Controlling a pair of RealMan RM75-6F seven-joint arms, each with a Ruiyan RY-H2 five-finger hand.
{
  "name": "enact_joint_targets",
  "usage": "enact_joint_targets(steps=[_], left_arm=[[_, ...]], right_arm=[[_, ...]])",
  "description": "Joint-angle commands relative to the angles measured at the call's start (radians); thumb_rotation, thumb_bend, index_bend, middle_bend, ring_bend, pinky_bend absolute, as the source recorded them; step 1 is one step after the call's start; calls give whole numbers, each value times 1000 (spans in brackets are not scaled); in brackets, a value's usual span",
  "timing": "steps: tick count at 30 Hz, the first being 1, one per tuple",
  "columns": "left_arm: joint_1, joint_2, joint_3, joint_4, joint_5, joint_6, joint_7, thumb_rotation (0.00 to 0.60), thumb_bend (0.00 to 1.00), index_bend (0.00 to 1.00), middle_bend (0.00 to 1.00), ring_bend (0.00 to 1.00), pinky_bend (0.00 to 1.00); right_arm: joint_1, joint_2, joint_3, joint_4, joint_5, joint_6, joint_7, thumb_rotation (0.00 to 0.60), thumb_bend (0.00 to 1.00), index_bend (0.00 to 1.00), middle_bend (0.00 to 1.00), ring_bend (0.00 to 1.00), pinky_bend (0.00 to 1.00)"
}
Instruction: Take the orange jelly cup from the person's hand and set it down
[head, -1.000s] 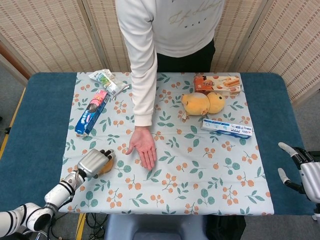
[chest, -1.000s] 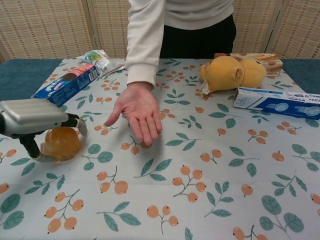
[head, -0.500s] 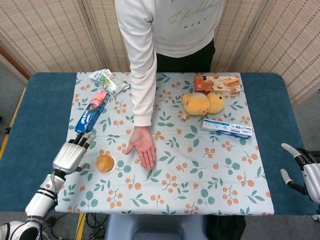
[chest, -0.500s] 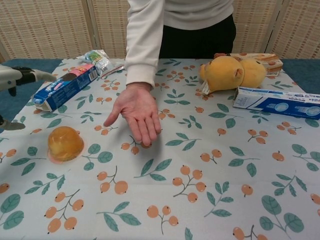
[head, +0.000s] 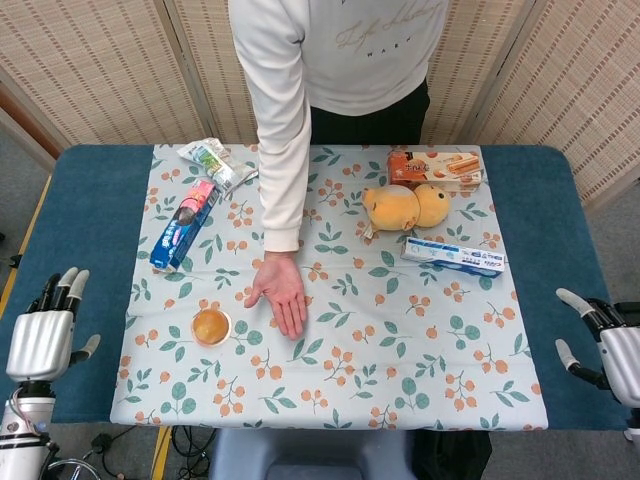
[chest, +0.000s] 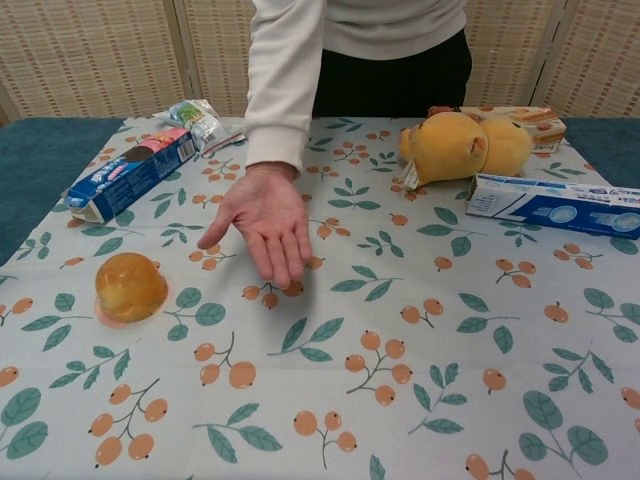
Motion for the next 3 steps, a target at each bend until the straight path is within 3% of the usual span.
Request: enact_joint_targets(steps=[1, 3], left_arm=[[25, -3, 5, -10, 23, 22, 2, 600, 208, 0, 0, 67, 298], [33, -8, 4, -7, 32, 27, 1, 600, 208, 0, 0, 67, 296]], right_arm=[[1, -1, 1, 1, -2, 1, 2, 600, 383, 171, 268, 214, 411], [1, -2, 0, 1, -4, 1, 2, 600, 383, 170, 269, 214, 411]])
